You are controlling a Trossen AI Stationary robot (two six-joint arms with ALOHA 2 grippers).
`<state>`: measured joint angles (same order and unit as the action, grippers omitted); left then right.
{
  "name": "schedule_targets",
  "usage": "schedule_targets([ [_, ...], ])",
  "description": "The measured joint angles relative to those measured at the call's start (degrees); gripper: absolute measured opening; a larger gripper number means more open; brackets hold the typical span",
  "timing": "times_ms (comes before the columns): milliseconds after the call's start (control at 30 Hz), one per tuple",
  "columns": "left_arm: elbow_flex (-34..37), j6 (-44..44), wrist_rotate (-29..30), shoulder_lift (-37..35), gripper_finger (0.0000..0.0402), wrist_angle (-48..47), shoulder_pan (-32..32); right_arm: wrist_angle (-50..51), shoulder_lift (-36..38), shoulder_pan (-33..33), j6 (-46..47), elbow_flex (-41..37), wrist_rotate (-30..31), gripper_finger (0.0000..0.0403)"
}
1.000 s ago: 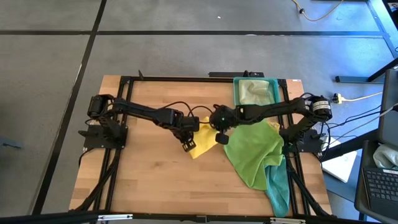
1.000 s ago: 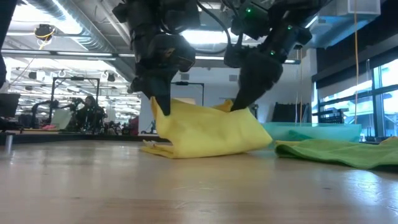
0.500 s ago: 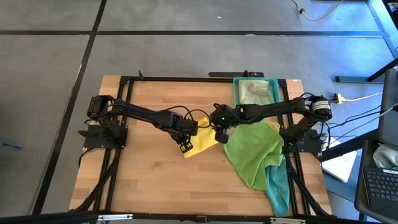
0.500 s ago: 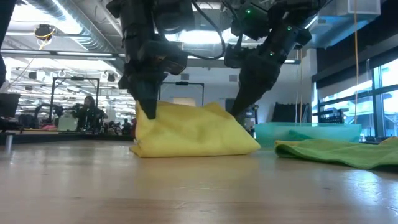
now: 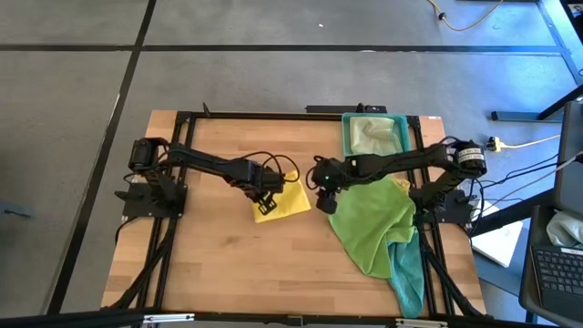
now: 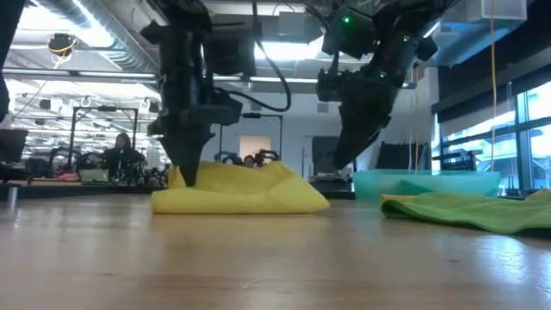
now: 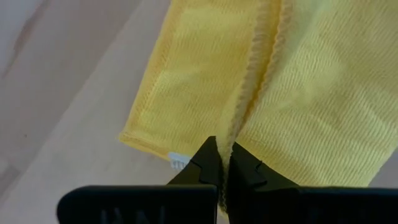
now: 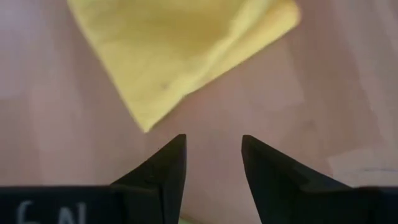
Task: Fold microfiber towels
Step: Fold the left yellow microfiber cloth
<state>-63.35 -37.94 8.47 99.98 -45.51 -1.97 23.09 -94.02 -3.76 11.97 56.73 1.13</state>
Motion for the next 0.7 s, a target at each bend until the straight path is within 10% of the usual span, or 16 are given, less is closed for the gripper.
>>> schedule_targets([
  [700,0.0,4.01,6.59,0.0,0.0051,-0.3,-4.3,-16.13,0.0,7.73,-0.33,0.02,-2.79,0.0157],
])
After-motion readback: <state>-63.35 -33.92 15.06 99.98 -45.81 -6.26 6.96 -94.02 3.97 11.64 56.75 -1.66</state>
